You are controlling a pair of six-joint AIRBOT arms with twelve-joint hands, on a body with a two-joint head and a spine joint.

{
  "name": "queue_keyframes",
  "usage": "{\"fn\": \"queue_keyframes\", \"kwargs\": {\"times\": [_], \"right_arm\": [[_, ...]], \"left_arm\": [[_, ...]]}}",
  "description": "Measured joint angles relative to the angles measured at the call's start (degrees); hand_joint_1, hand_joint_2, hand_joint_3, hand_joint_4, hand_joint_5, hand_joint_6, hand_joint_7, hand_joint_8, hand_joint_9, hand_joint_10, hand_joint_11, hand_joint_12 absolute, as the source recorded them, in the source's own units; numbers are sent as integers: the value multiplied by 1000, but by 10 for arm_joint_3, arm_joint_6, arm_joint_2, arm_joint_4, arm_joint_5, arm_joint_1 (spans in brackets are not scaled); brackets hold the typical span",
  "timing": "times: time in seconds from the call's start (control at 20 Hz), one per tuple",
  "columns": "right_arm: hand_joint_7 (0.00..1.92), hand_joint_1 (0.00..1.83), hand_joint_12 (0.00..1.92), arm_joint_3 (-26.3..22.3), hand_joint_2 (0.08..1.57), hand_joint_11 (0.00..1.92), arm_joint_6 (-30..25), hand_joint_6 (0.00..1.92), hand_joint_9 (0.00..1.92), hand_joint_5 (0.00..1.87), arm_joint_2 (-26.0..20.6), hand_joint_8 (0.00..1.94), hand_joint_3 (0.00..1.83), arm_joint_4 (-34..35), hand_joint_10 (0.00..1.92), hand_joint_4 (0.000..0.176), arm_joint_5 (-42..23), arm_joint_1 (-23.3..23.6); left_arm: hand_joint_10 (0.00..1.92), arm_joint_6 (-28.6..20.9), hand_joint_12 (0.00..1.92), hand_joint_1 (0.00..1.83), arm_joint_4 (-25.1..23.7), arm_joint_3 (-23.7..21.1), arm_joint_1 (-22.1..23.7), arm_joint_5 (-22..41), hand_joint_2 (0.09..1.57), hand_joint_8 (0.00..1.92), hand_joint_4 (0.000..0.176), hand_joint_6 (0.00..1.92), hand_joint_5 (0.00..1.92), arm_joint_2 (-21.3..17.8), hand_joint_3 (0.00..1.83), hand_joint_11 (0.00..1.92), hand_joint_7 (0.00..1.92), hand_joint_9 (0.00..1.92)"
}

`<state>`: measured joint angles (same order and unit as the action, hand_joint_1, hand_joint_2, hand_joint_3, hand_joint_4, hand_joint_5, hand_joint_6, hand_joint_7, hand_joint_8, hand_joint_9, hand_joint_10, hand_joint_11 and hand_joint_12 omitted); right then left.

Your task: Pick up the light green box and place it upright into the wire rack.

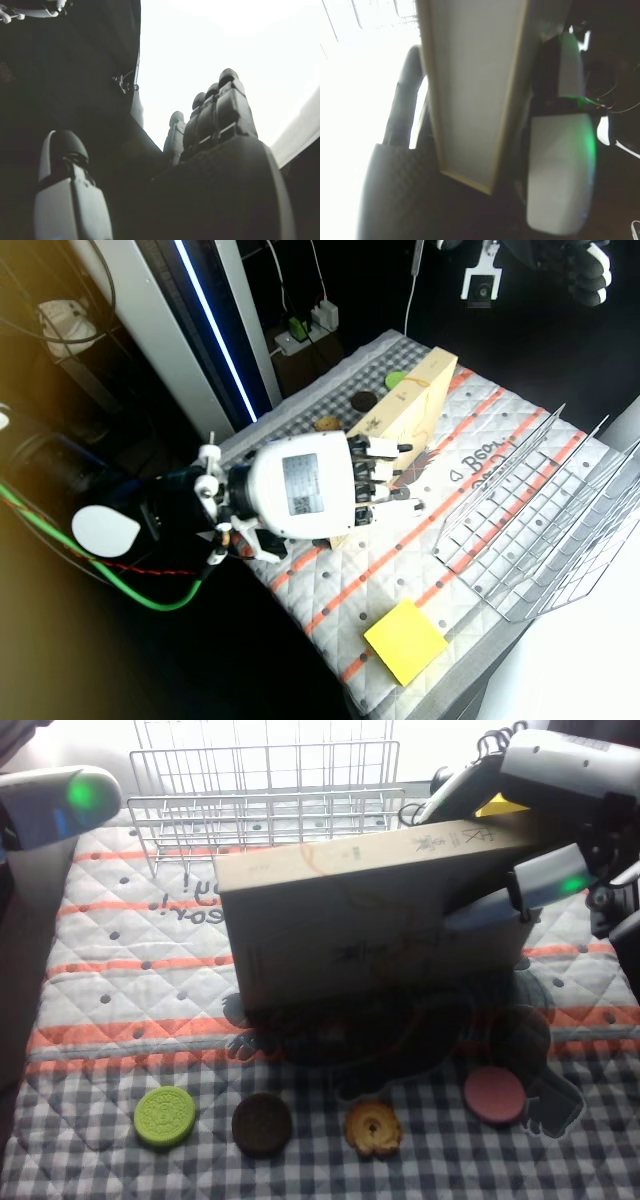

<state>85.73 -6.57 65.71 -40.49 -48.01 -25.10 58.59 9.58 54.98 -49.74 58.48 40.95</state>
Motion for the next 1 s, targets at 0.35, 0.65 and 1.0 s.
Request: {"fn": "queue_keyframes", "kwargs": {"times": [0.35, 0.65, 1.0], "right_arm": [[999, 1255, 1646, 0, 1099, 1014, -3, 636, 1100, 1088, 0, 1141, 1, -26, 1211, 0, 21, 14], [1122, 1184, 1817, 0, 1122, 1012, -5, 931, 1149, 978, 5, 1004, 4, -18, 1398, 0, 24, 10], [1168, 1288, 1801, -15, 1065, 1126, 6, 613, 1190, 1073, 5, 920, 0, -67, 1498, 0, 33, 61]], "left_arm": [[8, -11, 39, 742, -1, 0, 0, 2, 840, 6, 176, 15, 152, 0, 0, 75, 17, 23], [1, -26, 297, 772, -2, 2, -3, 5, 898, 0, 70, 1, 341, 0, 1, 143, 227, 192], [9, -50, 333, 686, -1, -9, -40, 42, 908, 3, 84, 6, 366, -9, 3, 0, 245, 162]]}}
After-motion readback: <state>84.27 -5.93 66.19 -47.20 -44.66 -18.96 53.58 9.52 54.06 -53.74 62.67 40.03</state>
